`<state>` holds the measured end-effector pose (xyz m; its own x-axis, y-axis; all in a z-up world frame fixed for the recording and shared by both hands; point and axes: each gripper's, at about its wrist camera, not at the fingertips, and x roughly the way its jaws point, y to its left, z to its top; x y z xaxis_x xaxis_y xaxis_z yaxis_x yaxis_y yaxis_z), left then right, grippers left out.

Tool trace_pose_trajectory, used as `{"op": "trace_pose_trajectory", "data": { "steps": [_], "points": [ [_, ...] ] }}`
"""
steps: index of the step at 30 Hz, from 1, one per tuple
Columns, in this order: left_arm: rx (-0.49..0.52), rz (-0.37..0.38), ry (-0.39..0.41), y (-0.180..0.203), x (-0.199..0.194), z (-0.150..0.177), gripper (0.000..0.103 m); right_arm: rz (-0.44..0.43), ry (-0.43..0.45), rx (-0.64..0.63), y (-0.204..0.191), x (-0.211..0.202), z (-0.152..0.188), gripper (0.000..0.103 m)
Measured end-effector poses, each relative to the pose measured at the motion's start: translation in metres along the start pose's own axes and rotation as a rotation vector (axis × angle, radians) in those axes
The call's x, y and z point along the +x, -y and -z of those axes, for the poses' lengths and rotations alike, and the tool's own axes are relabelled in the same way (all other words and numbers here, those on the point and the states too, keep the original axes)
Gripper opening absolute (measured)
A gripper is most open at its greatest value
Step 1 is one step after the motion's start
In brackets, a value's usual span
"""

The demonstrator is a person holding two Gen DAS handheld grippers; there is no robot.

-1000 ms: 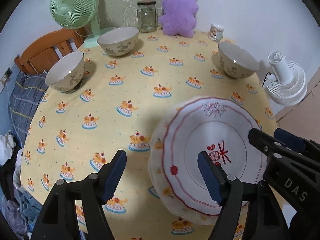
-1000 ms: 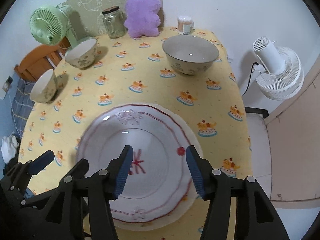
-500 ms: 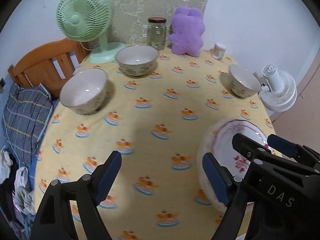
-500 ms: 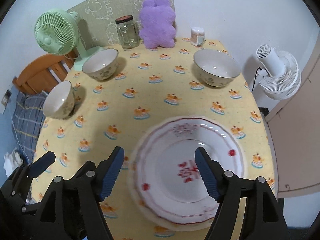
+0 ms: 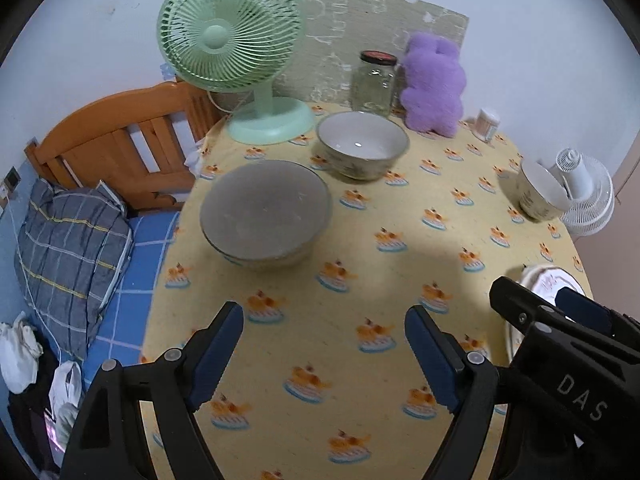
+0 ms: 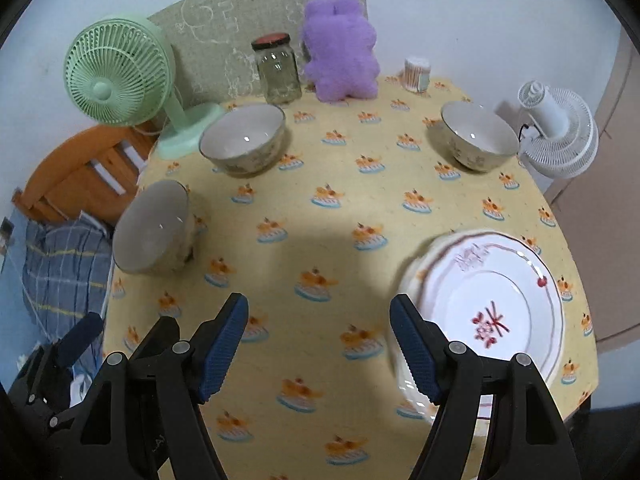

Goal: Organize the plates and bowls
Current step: 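Move both grippers to the large grey-green bowl and close on its rim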

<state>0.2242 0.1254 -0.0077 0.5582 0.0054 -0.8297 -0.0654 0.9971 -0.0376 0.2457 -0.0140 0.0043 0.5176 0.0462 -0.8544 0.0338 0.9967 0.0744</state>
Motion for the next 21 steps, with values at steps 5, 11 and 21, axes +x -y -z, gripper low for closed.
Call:
{"op": "trace_pose_trajectory", "data": {
  "steps": [5,11,21],
  "points": [
    [-0.003,0.006,0.014,-0.031,0.006,-0.018,0.084,-0.004,0.002,-0.003,-0.030,0.007,-0.014,0.075],
    [-0.004,-0.005,0.015,-0.057,0.026,-0.038,0.081,-0.027,-0.014,0.014,-0.064,0.028,-0.033,0.068],
    [0.005,-0.013,-0.003,-0.092,0.073,-0.066,0.063,-0.051,-0.027,-0.038,-0.111,0.072,-0.057,0.058]
  ]
}}
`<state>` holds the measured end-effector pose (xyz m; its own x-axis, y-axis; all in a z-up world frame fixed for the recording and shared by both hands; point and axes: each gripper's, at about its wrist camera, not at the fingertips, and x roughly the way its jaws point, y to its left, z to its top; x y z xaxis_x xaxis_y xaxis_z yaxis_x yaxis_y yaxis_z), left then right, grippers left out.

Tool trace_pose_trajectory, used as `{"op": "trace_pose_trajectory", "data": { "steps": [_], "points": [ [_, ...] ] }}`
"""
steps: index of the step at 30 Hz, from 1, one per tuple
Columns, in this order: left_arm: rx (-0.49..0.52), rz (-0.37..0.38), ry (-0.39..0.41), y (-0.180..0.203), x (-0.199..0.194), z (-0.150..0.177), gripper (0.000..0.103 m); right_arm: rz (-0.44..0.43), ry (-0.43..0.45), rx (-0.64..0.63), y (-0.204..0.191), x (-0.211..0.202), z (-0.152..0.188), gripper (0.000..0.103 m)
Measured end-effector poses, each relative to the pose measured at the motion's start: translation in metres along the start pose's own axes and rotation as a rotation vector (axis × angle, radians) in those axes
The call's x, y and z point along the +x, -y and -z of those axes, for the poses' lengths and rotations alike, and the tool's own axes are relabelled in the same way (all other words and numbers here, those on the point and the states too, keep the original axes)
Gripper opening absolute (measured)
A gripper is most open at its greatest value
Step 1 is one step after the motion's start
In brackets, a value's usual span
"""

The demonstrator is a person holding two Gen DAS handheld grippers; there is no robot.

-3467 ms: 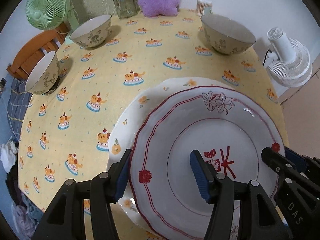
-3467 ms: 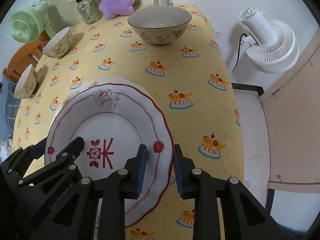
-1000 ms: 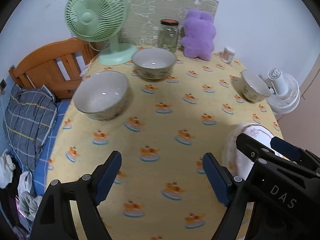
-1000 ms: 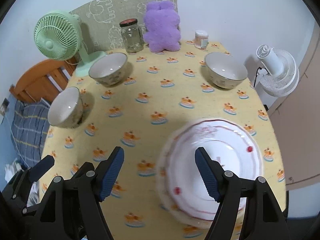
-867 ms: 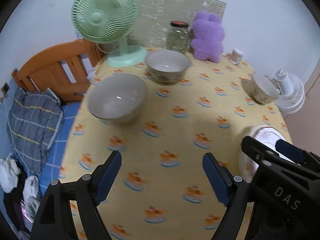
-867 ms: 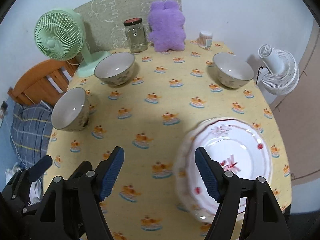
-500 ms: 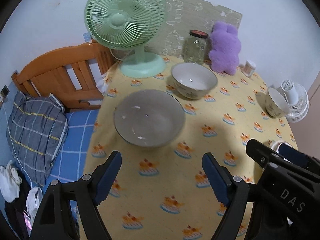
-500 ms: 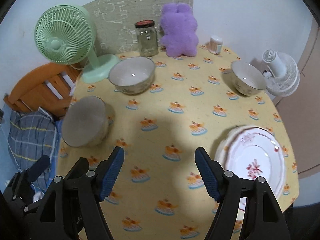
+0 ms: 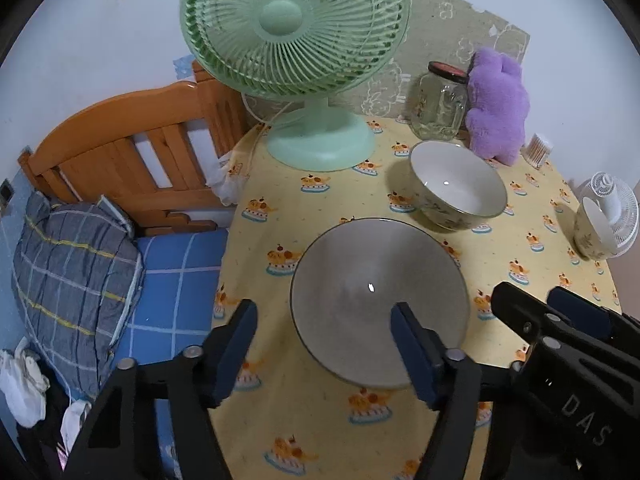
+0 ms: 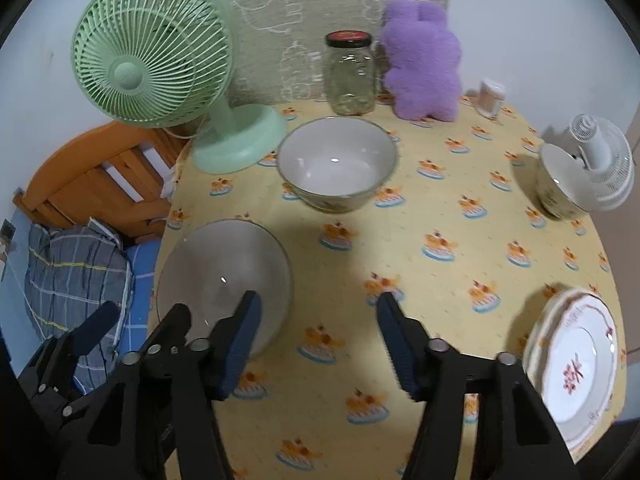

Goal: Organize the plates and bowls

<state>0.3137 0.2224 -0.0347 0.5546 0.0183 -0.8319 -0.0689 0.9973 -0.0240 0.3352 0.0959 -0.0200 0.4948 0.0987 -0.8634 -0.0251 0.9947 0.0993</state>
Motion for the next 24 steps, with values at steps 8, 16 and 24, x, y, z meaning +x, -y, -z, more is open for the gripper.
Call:
{"op": "trace_pose_trajectory", "data": {
  "steps": [8,16,24],
  "points": [
    [0.024,-0.021,-0.052,-0.003,0.036,-0.003,0.045,0.000,-0.045,-0.022,-0.014,0.036,-0.005,0.038],
    [0.014,-0.005,-0.099,-0.002,0.060,-0.003,0.034,0.008,-0.074,-0.048,-0.022,0.062,-0.007,0.024],
    [0.027,-0.006,-0.101,0.002,0.057,-0.004,0.034,0.002,-0.086,-0.031,-0.019,0.062,-0.007,0.024]
  ]
}}
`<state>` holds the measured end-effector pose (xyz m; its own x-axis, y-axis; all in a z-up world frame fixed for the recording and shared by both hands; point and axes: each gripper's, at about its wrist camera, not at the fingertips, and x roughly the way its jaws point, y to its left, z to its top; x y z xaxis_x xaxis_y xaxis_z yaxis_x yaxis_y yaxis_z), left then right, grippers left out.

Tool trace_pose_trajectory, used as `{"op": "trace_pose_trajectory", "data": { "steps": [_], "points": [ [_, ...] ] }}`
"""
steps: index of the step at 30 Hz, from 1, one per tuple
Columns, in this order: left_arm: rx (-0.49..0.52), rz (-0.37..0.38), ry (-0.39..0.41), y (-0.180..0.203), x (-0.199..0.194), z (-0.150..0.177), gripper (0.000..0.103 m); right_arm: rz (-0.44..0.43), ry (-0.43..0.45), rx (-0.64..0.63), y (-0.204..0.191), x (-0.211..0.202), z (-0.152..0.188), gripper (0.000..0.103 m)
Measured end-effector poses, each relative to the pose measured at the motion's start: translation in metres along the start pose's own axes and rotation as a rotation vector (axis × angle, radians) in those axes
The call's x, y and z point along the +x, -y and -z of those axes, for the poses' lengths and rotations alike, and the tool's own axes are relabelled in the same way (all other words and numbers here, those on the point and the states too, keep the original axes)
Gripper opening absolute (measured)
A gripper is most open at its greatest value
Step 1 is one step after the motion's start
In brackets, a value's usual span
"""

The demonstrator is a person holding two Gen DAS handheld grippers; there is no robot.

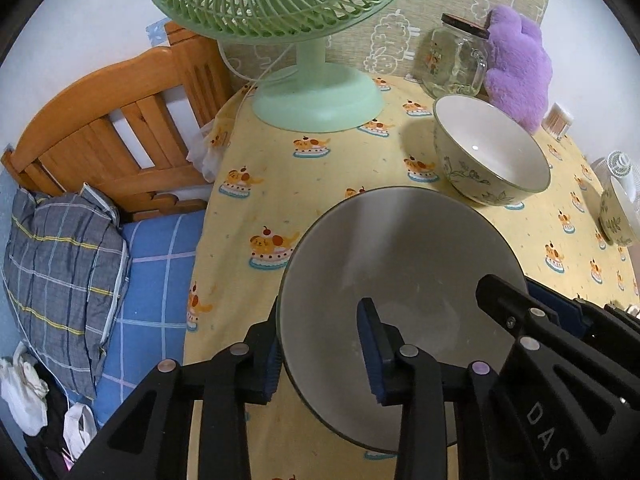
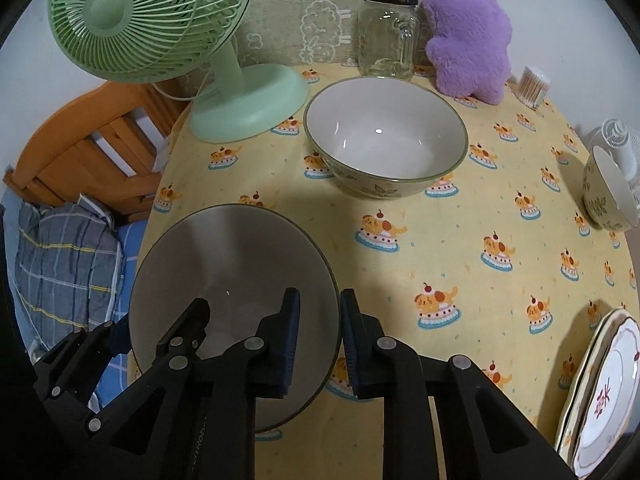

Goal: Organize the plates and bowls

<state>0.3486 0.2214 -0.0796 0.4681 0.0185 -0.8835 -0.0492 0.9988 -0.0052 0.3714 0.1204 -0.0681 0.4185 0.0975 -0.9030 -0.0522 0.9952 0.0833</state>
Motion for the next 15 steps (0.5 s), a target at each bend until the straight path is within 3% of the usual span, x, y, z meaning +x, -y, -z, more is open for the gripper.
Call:
{"op": "trace_pose_trajectory", "data": {
  "steps": [15],
  "points": [
    [0.065,0.046,0.003,0.048,-0.033,0.029,0.034,0.046,0.004,0.044,0.045,-0.042,0.036,0.024]
  ]
}}
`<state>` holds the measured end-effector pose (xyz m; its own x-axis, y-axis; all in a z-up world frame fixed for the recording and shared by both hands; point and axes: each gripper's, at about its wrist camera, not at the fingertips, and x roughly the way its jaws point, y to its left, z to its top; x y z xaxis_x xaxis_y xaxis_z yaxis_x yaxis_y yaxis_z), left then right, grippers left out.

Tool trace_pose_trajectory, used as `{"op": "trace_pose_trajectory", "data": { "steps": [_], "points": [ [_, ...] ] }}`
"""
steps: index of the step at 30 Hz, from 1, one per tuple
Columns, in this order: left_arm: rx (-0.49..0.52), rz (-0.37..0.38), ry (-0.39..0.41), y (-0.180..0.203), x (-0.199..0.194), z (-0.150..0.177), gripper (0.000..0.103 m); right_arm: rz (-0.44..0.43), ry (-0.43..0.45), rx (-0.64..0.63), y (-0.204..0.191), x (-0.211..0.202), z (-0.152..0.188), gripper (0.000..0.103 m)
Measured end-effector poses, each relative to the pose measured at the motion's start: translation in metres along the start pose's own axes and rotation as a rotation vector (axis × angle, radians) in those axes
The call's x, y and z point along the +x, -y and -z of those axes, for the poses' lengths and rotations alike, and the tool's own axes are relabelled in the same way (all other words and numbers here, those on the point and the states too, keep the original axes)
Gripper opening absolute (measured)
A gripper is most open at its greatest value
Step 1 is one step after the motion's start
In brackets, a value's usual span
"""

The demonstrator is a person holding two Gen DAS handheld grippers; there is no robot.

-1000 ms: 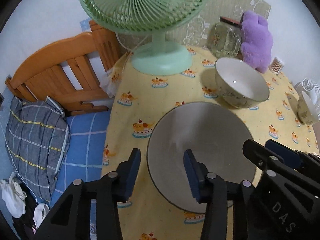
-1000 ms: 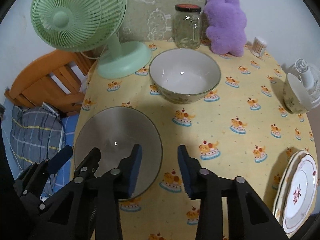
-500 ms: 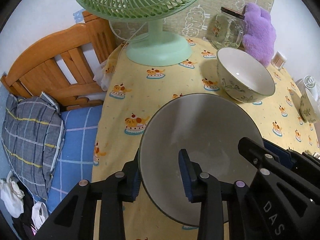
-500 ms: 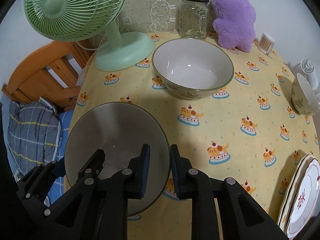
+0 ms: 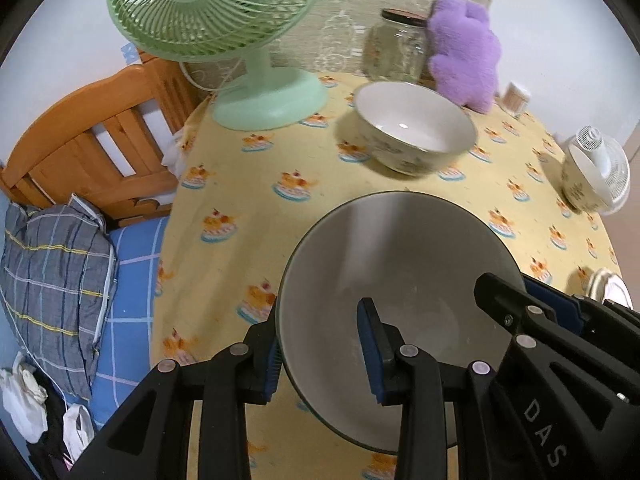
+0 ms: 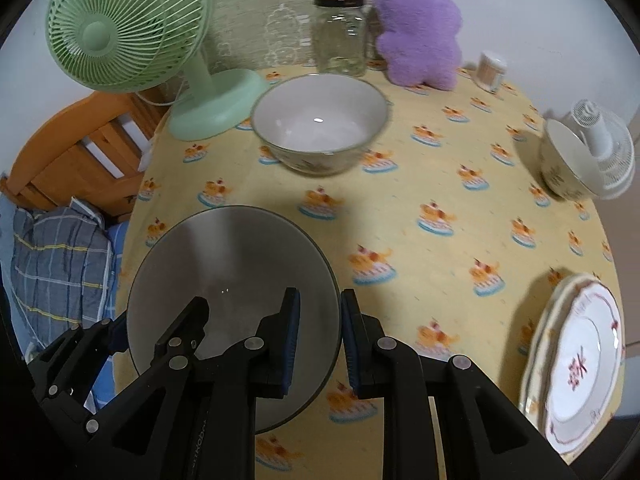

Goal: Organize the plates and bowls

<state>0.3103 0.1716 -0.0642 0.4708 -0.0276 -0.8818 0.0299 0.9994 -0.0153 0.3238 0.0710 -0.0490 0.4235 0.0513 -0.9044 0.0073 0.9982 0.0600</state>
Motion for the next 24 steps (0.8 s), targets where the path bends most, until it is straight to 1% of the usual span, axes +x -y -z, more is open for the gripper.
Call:
{"op": "trace_pose_trajectory", "data": {
  "steps": [11,18,24],
  "points": [
    [-0.001,0.016,-0.038,0.057,-0.018,0.042,0.033,0.016,-0.026,0.015,0.056,-0.024,0.044,0.024],
    [-0.022,0.017,-0.057,0.086,-0.023,0.059,0.033,0.015,-0.037,0.013,0.088,-0.032,0.062,0.024],
    [-0.017,0.016,-0.063,0.111,-0.026,0.070,0.033,0.015,-0.049,0.017,0.111,-0.035,0.072,0.024]
  ]
}}
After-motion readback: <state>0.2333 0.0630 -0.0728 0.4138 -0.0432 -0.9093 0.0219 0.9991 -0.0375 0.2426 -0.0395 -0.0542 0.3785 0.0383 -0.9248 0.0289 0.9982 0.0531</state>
